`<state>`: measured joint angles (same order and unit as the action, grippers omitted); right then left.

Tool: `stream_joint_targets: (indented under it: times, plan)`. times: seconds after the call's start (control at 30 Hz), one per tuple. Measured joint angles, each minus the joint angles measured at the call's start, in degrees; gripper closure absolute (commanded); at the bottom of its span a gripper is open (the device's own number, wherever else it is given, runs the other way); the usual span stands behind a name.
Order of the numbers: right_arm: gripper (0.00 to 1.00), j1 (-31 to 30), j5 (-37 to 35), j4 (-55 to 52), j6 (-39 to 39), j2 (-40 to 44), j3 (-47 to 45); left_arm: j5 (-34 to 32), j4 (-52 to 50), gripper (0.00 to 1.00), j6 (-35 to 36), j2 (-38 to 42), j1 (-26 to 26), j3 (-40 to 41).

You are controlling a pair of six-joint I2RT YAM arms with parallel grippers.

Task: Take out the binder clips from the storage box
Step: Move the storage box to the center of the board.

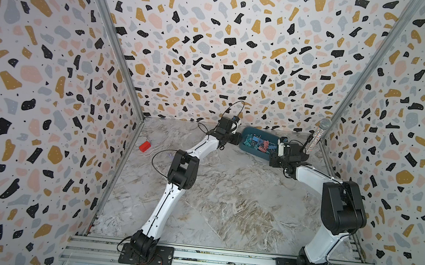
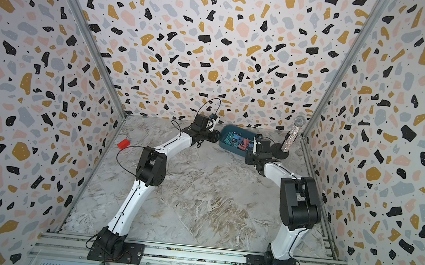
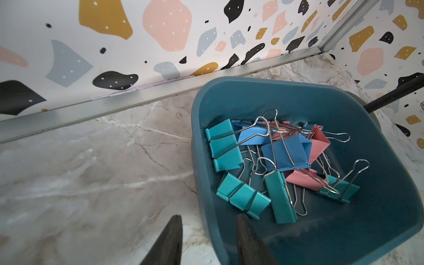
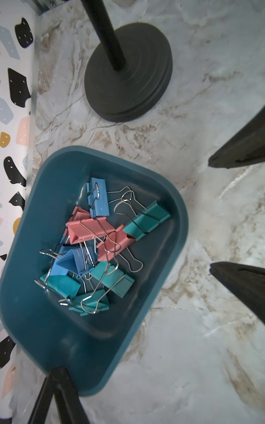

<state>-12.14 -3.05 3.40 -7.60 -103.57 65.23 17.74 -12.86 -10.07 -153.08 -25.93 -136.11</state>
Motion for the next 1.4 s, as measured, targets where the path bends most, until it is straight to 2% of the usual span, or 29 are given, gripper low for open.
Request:
stream_joint_targets:
  times: [0.33, 0.6, 0.93, 1.4]
  plan:
    - [0.34, 0.02, -5.38, -5.75, -0.39, -8.07, 12.26, 0.2, 0.07, 0.61, 0.85, 0.0, 0.0, 0.0]
    - [0.38, 0.66, -8.2, -7.96, -0.79, -9.42, 13.16, 0.28, 0.11, 0.61, 2.01, 0.02, 0.0, 0.0]
    - [0.53, 2.1, -8.37, -10.1, -2.8, -12.31, 16.76, 0.5, 0.13, 0.65, 2.49, 0.04, 0.0, 0.07]
    - [0.71, 2.45, -4.37, -14.69, -3.48, -14.32, 20.87, 1.36, 0.94, 0.71, 2.99, 2.97, 0.0, 4.87]
